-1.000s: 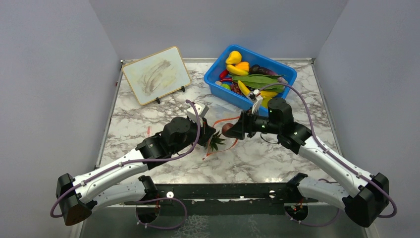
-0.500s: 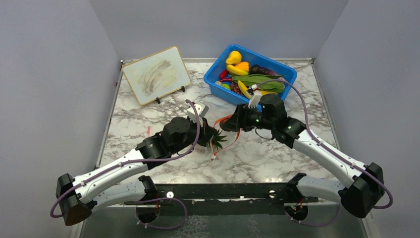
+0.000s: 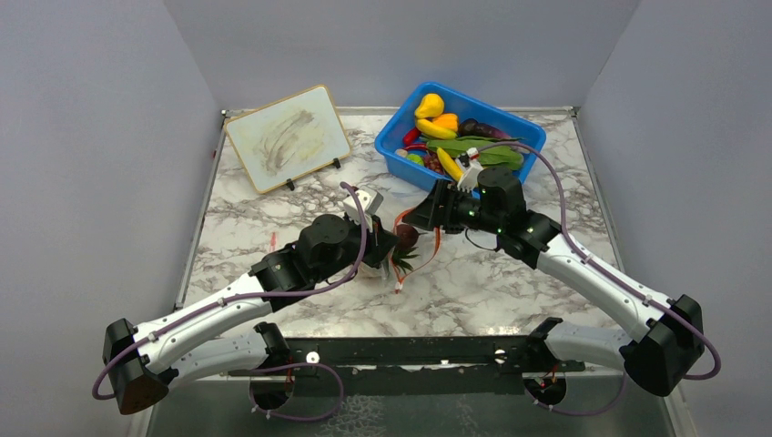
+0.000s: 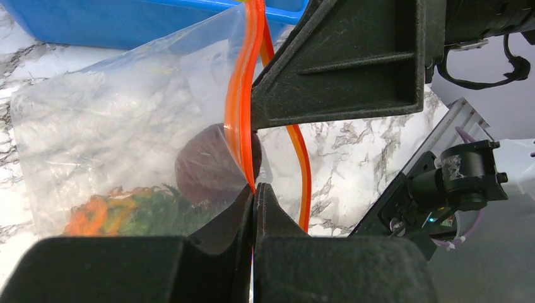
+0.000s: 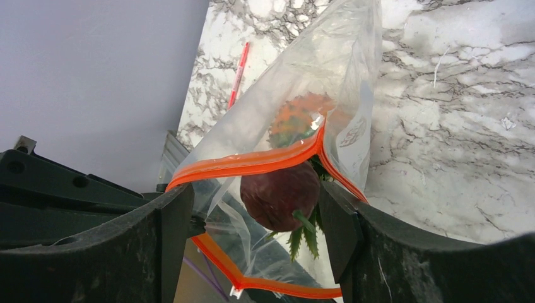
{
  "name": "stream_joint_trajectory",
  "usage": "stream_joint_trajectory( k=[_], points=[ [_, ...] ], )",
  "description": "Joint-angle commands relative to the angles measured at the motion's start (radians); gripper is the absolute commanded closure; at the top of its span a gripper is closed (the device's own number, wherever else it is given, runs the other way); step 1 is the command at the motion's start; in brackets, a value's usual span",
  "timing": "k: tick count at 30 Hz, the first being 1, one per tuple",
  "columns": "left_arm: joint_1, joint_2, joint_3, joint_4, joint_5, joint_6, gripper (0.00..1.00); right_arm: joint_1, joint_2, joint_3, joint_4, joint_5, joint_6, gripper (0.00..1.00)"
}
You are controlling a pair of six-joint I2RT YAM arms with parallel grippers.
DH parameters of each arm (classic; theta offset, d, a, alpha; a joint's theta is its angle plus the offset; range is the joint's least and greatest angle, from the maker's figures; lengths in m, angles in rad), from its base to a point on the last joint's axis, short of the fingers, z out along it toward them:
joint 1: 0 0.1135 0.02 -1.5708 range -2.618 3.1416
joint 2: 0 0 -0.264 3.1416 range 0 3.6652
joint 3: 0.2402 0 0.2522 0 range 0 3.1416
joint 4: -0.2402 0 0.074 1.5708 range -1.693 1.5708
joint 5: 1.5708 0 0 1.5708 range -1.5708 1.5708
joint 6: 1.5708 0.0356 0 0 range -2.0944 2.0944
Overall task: Place the food in the zip-top bag and seal the zipper
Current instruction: Place the fake fruit in the zipper food storage bag, then pick up the fake vegetable from the bin.
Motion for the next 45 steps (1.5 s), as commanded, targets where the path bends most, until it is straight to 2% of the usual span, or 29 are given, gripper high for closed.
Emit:
stream_joint_trajectory(
  k=[1, 6, 13, 20, 28, 38, 45],
  points=[
    [-0.001, -0.013, 0.02, 0.041, 0.013, -0.011, 1.0, 0.006, -0.018, 0.022, 0.042, 0.026, 0.018, 0.28],
    [-0.002, -0.015, 0.024, 0.037, 0.002, -0.006, 1.0, 0.005, -0.034, 0.01, 0.062, -0.01, -0.003, 0.36],
    [-0.001, -0.013, 0.036, 0.032, -0.011, 0.001, 1.0, 0.006, -0.069, 0.005, -0.024, 0.003, -0.091, 0.5],
    [-0.001, -0.008, 0.046, 0.032, -0.02, 0.007, 1.0, 0.007, -0.078, 0.025, -0.148, -0.073, -0.283, 0.49],
    [-0.001, 0.004, 0.057, 0.032, -0.022, 0.011, 1.0, 0.041, -0.168, -0.028, -0.168, -0.139, -0.339, 0.72],
    [-0.001, 0.017, 0.062, 0.035, -0.021, 0.01, 1.0, 0.189, -0.126, -0.103, -0.147, 0.026, -0.294, 0.72],
    [-0.001, 0.009, 0.068, 0.025, -0.013, 0.009, 1.0, 0.213, -0.081, -0.107, -0.104, 0.279, -0.318, 0.72]
  ],
)
